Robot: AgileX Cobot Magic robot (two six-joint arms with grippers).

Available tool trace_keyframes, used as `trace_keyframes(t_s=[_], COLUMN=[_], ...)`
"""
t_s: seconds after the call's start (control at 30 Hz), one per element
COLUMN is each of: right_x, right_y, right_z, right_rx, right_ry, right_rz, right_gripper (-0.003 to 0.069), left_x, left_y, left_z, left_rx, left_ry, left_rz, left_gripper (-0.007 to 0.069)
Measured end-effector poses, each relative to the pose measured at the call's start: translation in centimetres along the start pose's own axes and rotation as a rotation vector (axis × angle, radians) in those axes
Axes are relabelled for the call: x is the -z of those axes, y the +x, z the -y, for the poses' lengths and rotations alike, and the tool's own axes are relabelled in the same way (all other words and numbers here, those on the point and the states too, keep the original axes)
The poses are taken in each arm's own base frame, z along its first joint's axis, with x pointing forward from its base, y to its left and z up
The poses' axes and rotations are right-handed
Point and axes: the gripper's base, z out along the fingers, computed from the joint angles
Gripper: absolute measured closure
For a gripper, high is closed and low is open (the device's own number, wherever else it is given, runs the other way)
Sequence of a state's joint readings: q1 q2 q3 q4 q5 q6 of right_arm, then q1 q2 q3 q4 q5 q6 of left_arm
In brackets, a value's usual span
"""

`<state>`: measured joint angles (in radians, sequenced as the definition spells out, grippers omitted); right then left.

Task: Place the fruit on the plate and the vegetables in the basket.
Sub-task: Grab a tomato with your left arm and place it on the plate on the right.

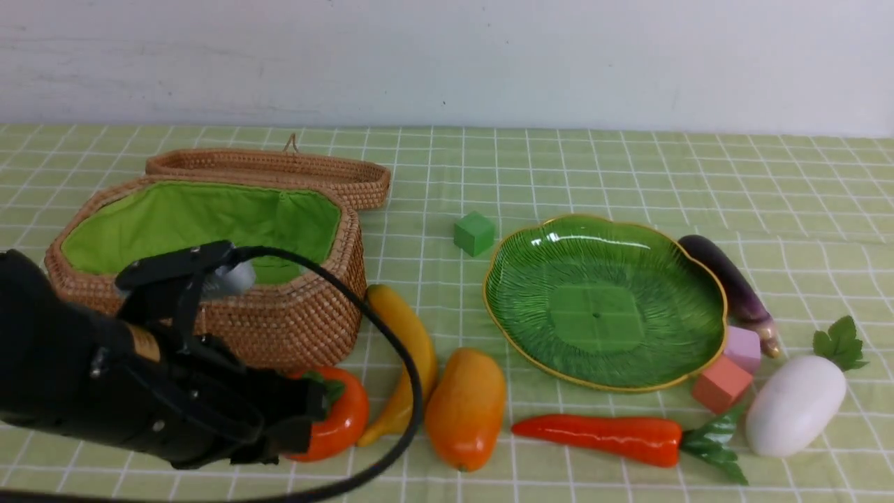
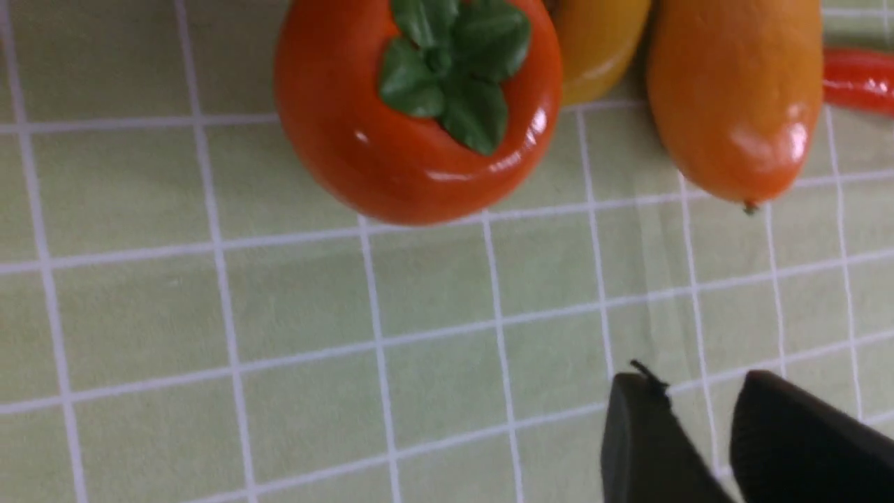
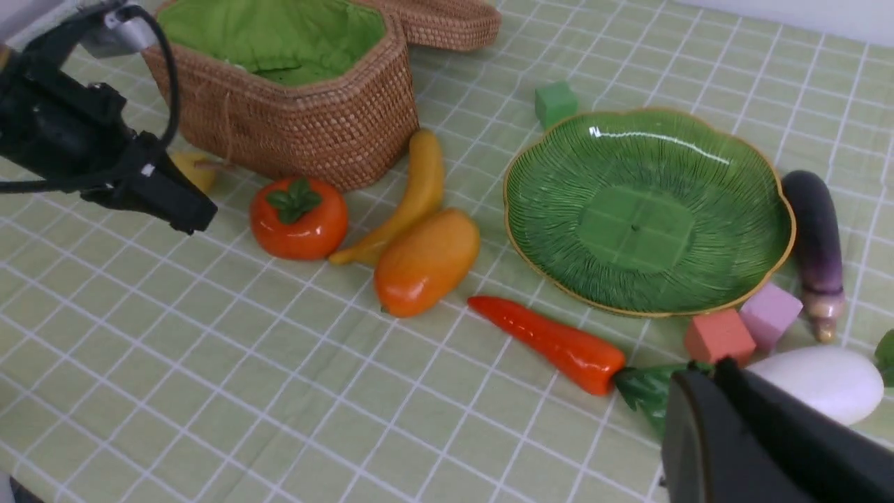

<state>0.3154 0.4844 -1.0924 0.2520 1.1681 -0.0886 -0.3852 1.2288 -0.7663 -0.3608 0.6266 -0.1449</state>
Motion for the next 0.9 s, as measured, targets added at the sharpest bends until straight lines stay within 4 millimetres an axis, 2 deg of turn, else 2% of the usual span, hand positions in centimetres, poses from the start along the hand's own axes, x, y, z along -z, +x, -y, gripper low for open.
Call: trace_keyframes(t_s=[0.13,0.27,0.5,0.9], right_x=[-0.9,-1.7,-2.6,-2.5], right_y=[-0.4,-0.7,-1.3,-1.4], right_z=[0.1,0.2,-0.1,-0.8], right_rx=[-0.003,-0.005,0.038,0.090], right_ry=[-0.011,-0.016,-0.082,-0.161], right_rz=[-0.031,-0.049,-0.050,-0.030], right_gripper=[0.0627,0.0624,0.0620,0.0607], left_x=[-0.8,-1.7,-4.4,-8.0], left_y=[-1.3,-1.9,-2.3,-2.4], left_z=[-1.5,-2.4,-3.2,-4.5], left_rx=[0.064,0.118,0.143,0.164], left_ry=[-0.036,-0.052,-0.084,-0.130], left_rz=[0.050,0.058,0.038,0.007], left_gripper=[0.0150,0.0053,0.0046,0.0046])
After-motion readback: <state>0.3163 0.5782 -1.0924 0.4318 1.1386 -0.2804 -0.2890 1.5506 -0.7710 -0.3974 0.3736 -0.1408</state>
